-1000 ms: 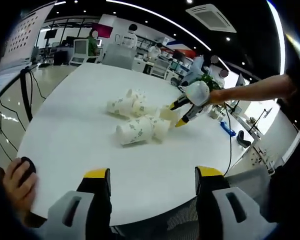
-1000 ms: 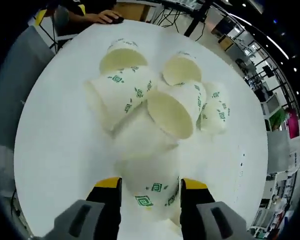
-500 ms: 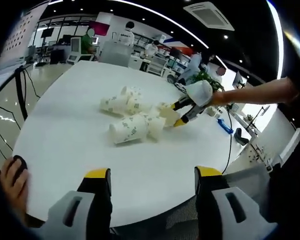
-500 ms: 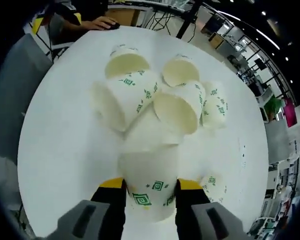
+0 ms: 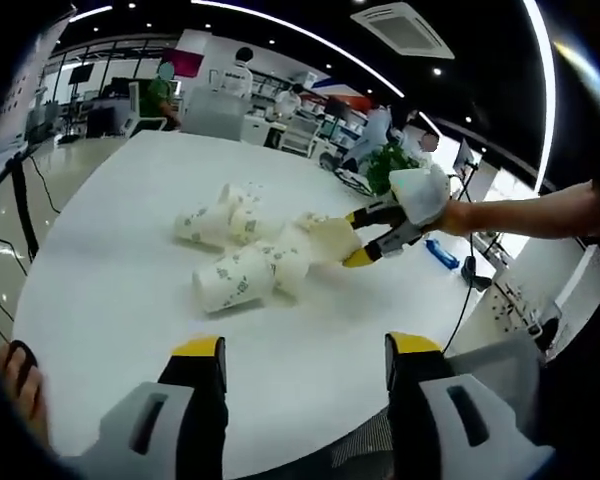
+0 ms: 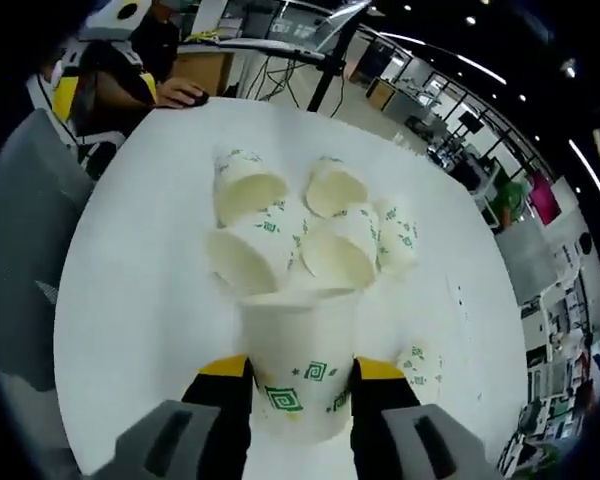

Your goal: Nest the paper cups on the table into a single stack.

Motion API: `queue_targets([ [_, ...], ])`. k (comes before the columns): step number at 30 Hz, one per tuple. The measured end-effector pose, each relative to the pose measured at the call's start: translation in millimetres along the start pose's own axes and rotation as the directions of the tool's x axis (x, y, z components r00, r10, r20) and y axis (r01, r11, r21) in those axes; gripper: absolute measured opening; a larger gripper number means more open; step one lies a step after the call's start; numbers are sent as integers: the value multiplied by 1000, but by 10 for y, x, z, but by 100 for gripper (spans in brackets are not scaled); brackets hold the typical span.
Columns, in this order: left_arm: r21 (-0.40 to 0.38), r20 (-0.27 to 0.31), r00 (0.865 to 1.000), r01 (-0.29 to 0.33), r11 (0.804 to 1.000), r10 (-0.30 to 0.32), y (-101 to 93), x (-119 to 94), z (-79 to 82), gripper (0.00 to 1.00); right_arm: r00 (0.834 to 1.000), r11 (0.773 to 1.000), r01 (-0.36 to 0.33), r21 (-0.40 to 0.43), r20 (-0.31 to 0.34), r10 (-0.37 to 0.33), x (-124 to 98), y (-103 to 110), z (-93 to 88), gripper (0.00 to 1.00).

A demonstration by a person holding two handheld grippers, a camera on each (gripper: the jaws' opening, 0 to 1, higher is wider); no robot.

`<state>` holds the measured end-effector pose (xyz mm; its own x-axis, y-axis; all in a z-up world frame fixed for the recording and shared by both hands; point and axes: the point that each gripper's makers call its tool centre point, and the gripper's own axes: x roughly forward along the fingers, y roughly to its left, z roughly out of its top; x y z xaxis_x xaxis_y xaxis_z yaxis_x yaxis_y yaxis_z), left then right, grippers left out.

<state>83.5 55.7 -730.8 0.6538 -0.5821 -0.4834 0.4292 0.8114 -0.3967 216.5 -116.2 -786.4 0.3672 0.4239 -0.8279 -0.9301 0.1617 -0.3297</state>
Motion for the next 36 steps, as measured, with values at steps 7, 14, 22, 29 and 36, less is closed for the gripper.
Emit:
queue_targets([
  [7, -4, 16, 1000, 18, 1000, -18, -11, 288, 214, 60, 999, 1000, 5, 23, 37, -6, -35, 229, 87, 36],
  [14, 9, -18, 998, 53, 999, -52, -93, 650, 258, 57, 999, 999, 6, 52, 49, -9, -130, 483, 48, 37],
  [22, -89, -45, 993, 108, 990, -112, -282, 897, 190, 50, 996, 997, 19, 77, 91, -26, -293, 565, 83, 37],
  [29, -130, -34, 991, 126, 984, -131, -370, 997, 237, 28, 992, 996, 15, 91, 122, -26, -361, 708, 170, 37],
  [36, -165, -94, 988, 106, 981, -123, -331, 1100, 112, 25, 988, 997, -2, 82, 157, -11, -326, 869, 336, 37],
])
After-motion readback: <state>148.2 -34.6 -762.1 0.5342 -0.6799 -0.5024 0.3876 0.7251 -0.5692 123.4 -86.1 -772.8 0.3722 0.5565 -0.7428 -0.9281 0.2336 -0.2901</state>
